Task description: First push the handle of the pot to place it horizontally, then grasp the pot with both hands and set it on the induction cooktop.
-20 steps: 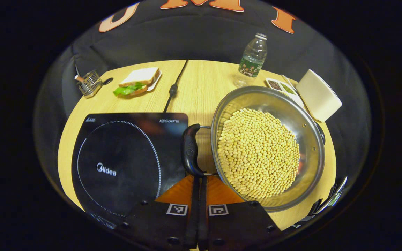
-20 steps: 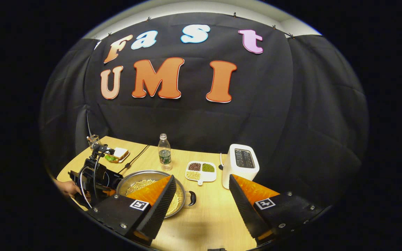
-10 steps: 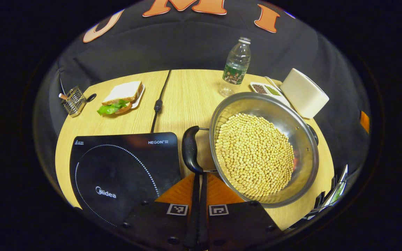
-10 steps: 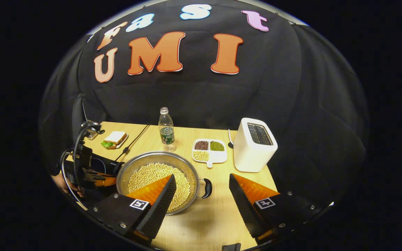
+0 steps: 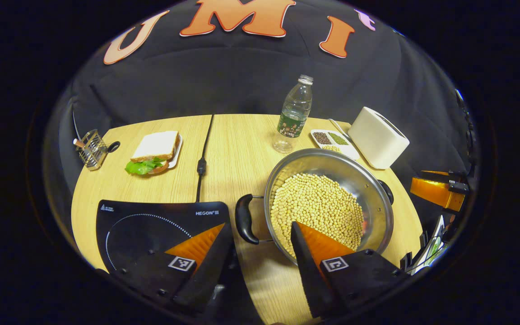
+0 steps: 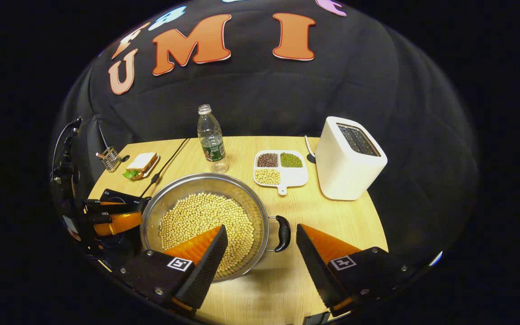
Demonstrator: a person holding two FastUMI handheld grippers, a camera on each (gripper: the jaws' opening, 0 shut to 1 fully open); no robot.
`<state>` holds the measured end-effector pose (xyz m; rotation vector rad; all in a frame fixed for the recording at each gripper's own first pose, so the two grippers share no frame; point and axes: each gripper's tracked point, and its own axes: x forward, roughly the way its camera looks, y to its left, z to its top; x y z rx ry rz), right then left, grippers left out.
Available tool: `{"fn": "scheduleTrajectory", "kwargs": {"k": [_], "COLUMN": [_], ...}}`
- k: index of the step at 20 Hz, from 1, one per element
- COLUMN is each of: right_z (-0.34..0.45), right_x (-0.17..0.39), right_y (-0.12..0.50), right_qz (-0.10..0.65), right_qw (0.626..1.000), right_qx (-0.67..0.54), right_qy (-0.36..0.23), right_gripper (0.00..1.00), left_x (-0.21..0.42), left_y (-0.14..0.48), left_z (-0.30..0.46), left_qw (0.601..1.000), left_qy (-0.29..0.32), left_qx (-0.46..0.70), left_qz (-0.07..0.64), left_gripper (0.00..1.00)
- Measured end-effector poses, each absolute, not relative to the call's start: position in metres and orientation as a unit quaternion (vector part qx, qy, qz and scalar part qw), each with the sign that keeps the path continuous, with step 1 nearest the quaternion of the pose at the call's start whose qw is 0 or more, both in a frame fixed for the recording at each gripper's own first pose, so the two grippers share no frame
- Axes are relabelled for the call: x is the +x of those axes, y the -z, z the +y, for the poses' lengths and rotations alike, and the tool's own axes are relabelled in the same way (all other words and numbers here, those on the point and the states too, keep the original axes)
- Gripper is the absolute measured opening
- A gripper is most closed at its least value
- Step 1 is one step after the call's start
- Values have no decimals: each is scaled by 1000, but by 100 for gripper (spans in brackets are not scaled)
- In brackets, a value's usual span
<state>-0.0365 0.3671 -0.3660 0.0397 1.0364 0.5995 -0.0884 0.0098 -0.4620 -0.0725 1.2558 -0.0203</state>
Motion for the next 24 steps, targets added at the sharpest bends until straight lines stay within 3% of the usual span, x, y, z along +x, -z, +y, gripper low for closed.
{"fn": "scheduleTrajectory", "kwargs": {"k": [1,6,15,18,20,21,22,24], "right_z": [367,367,380,382,385,383,382,381], "right_x": [-36,-39,-47,-54,-55,-57,-56,-56], "right_y": [373,407,454,467,472,477,481,488], "right_qz": [495,533,577,590,596,598,600,605], "right_qw": [823,806,783,775,773,772,772,771], "right_qx": [18,15,-3,-5,-6,-6,-7,-4], "right_qy": [-279,-258,-233,-225,-218,-215,-211,-200], "right_gripper": [95,95,94,94,94,94,93,84], "left_x": [-87,-81,-72,-71,-65,-65,-65,-64], "left_y": [468,497,526,535,542,543,542,546], "left_z": [7,13,4,1,5,8,9,9], "left_qw": [806,791,787,785,793,795,796,800], "left_qy": [10,-4,11,5,-7,-14,-19,-20], "left_qx": [-31,-24,-43,-49,-51,-53,-59,-64], "left_qz": [591,612,615,618,608,605,602,597], "left_gripper": [94,95,89,92,84,75,75,68]}}
